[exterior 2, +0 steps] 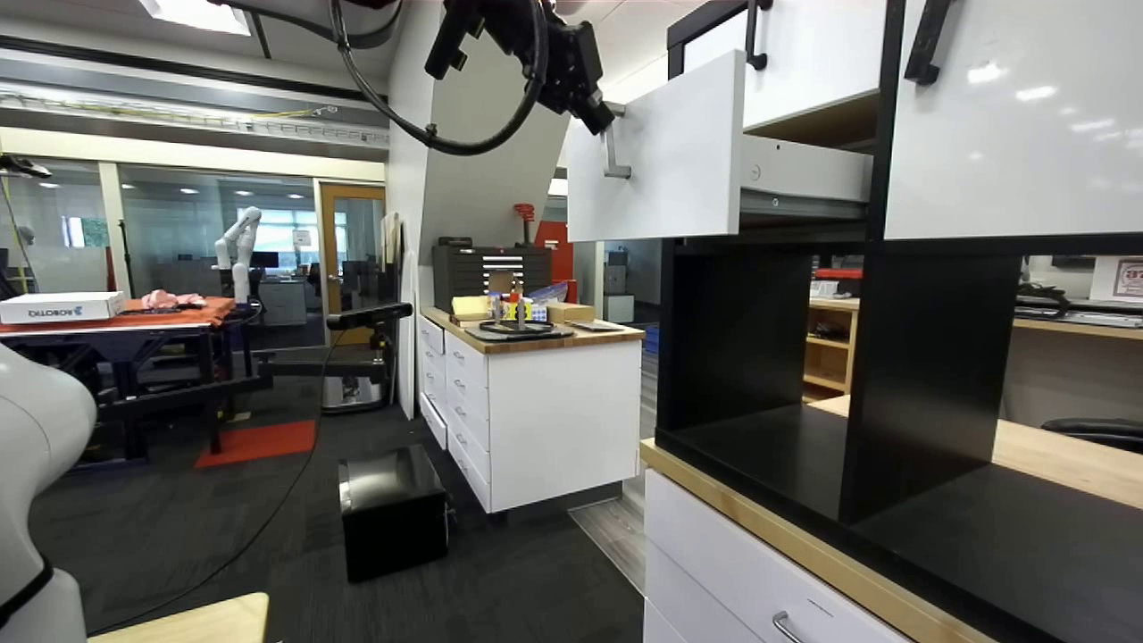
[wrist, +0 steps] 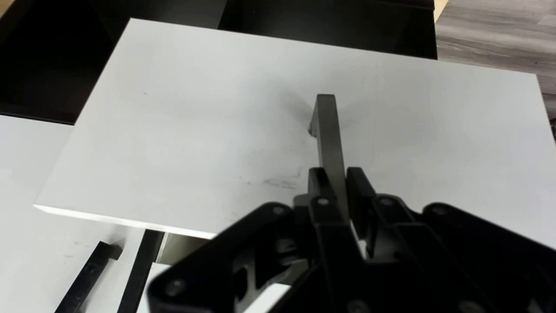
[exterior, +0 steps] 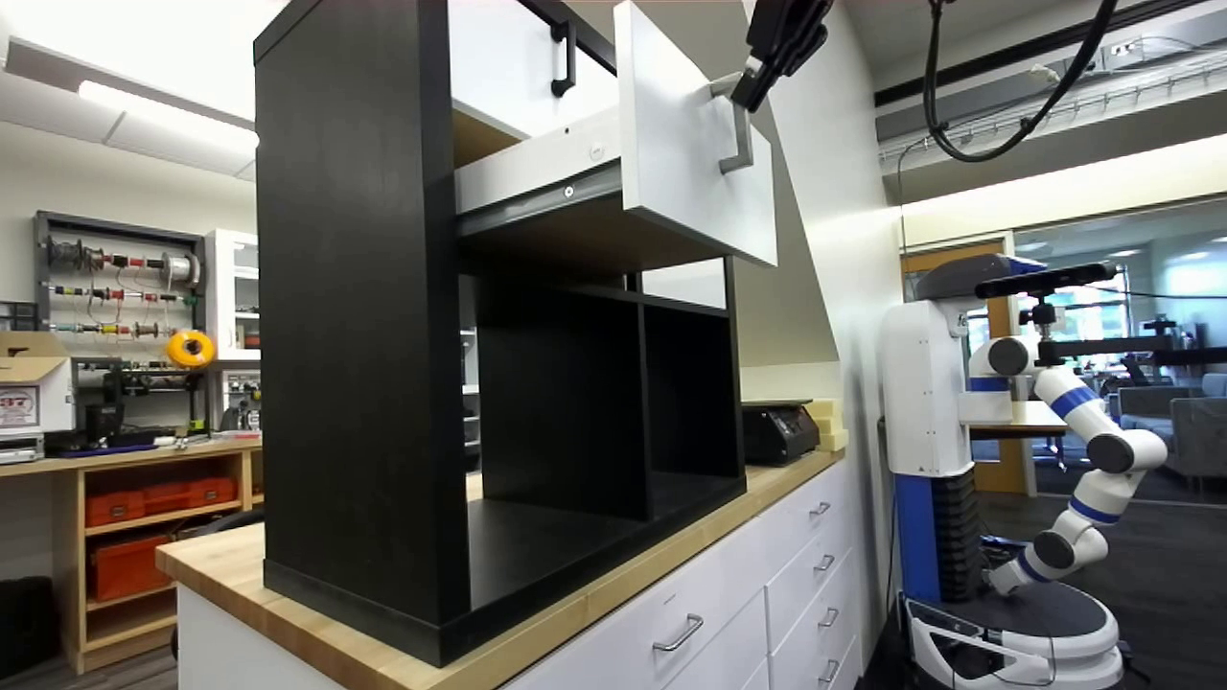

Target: Close the bottom drawer of the cabinet

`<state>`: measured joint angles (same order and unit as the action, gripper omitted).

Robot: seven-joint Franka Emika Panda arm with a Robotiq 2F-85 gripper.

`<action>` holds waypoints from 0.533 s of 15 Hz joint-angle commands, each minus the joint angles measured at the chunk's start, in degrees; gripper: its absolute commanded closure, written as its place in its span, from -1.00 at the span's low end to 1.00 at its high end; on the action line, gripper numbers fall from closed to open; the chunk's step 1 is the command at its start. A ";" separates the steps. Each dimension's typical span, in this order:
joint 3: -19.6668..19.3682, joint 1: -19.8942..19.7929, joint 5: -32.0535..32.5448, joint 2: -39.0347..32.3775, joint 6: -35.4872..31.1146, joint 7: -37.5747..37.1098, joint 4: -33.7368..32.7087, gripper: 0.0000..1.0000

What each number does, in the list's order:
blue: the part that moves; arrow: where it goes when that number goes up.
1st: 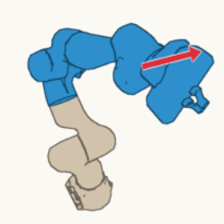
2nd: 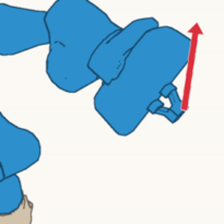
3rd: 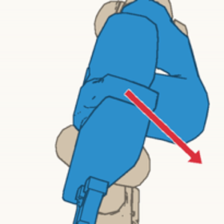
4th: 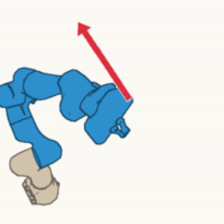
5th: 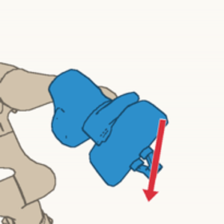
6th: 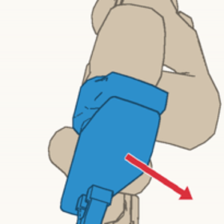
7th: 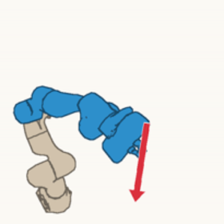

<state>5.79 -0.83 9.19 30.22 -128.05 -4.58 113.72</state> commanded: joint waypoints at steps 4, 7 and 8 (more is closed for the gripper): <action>-1.09 -0.28 -0.13 -3.26 -5.93 -0.60 1.88 0.92; -1.66 -0.45 -0.16 -6.14 -10.56 -0.28 1.57 0.92; -1.84 -0.49 -0.22 -7.16 -12.17 -0.19 1.38 0.92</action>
<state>4.79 -0.84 9.17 26.66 -136.47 -4.58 113.88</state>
